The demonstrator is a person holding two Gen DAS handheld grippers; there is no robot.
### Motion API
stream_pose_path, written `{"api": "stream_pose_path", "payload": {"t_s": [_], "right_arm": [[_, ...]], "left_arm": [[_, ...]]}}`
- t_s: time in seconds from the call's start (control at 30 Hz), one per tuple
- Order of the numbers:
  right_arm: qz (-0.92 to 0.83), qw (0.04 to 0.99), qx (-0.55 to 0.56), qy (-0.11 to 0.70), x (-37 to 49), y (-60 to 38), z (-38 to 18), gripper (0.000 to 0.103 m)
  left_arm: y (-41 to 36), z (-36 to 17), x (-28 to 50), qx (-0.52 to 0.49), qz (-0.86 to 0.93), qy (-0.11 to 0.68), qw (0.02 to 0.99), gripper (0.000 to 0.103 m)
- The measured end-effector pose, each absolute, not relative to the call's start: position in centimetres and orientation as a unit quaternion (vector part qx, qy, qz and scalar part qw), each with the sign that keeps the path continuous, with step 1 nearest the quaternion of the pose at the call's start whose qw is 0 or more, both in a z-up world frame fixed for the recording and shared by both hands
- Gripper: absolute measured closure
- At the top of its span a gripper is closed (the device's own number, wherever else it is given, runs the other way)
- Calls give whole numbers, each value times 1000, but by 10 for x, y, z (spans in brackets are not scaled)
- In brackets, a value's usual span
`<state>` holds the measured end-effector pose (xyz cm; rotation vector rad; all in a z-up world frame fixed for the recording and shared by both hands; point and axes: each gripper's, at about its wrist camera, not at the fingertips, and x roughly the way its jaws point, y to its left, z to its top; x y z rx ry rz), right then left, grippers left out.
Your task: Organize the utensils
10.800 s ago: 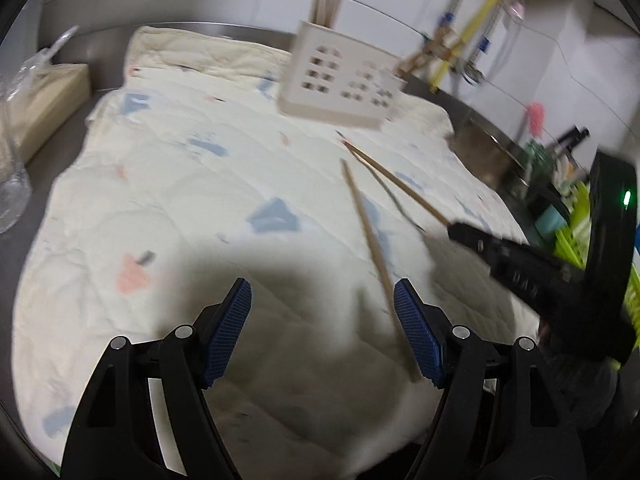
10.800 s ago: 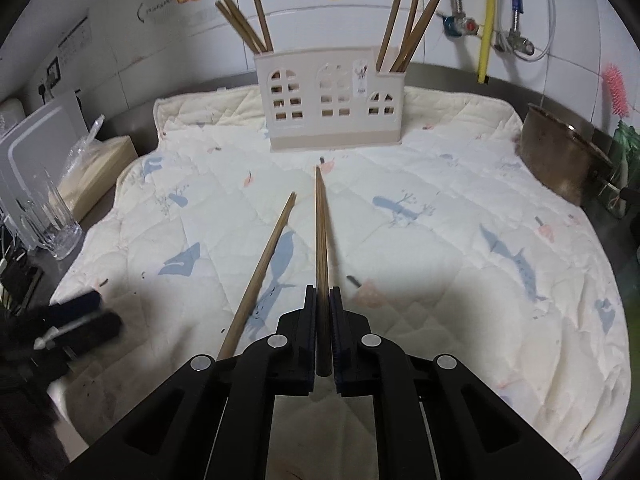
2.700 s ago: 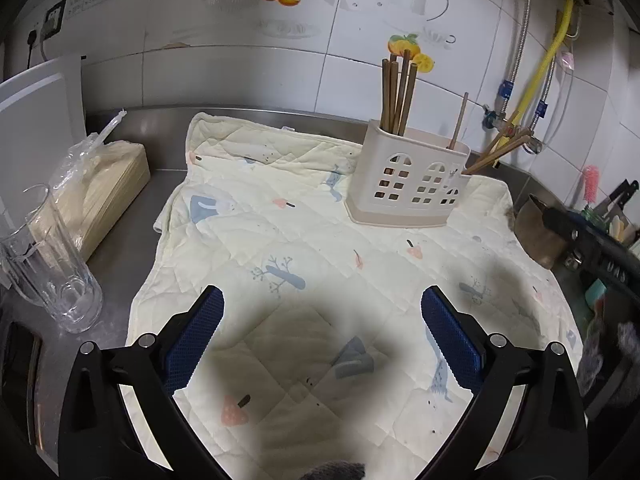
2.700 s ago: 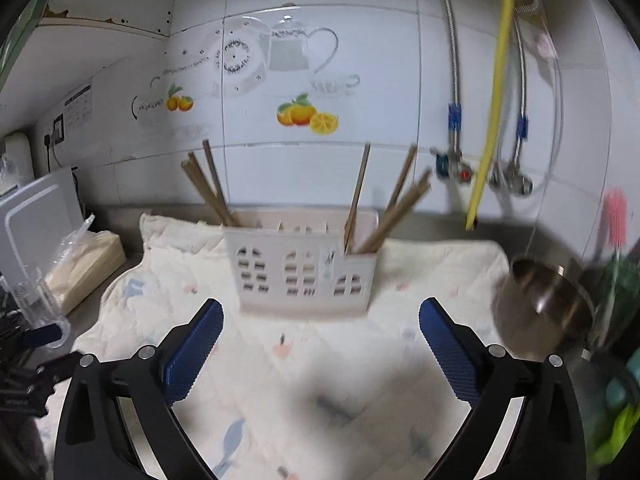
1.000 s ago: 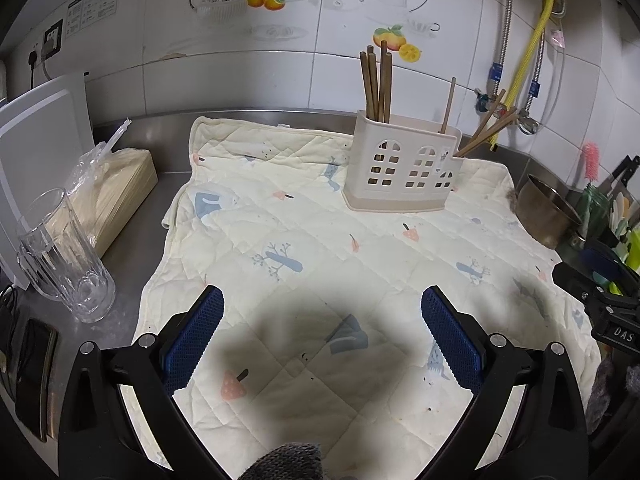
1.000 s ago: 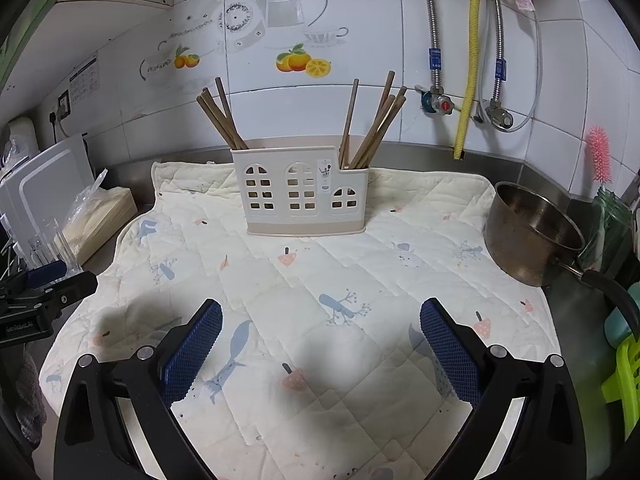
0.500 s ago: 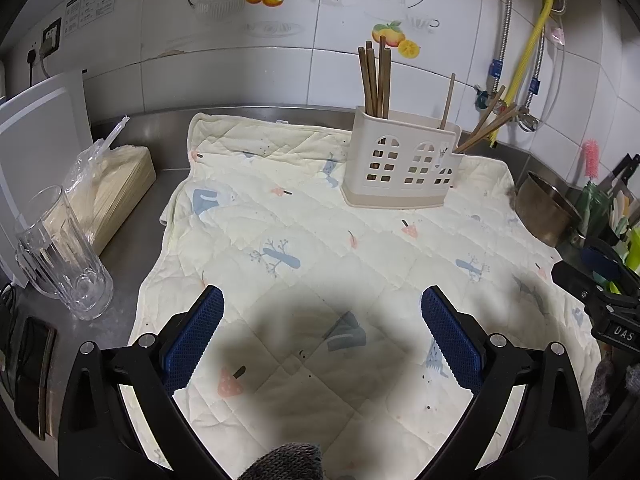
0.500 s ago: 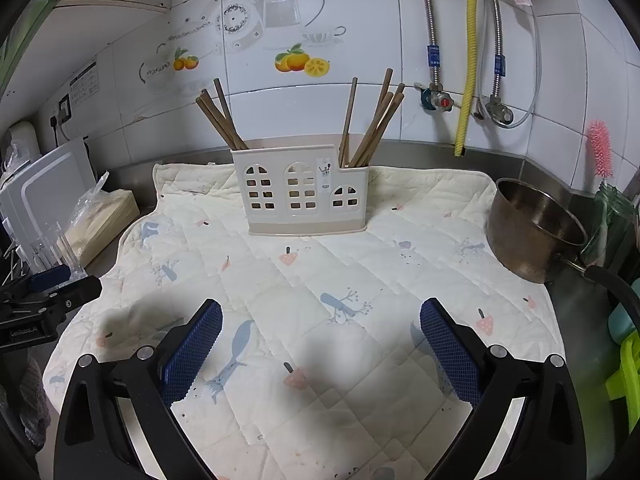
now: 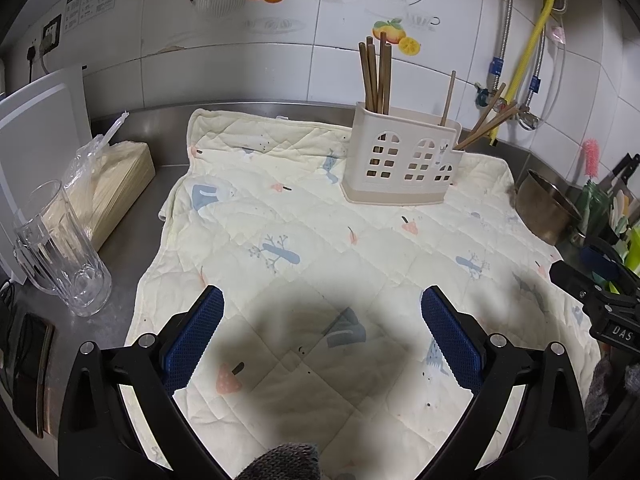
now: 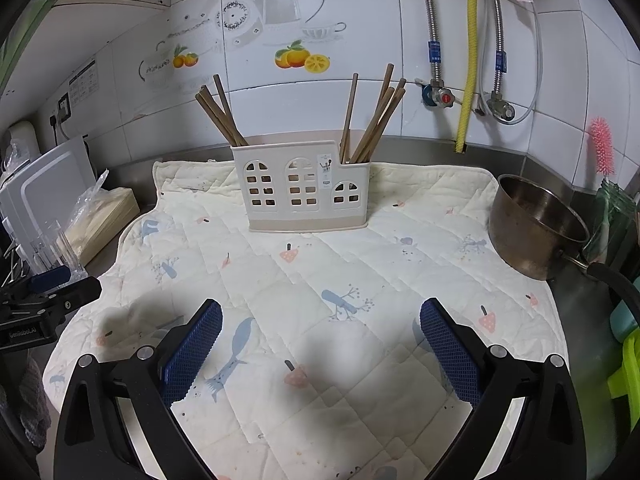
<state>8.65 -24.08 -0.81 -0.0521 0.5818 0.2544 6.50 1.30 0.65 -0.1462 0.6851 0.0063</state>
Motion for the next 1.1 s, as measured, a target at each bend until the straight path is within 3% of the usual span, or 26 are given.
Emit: {"api": "stream_pose_path", "payload": {"t_s": [1.1], "right_arm": [[128,949,-25,286,85,-237,-9,7]], "left_arm": [[11,4,65,-70,2,339,938,5]]}}
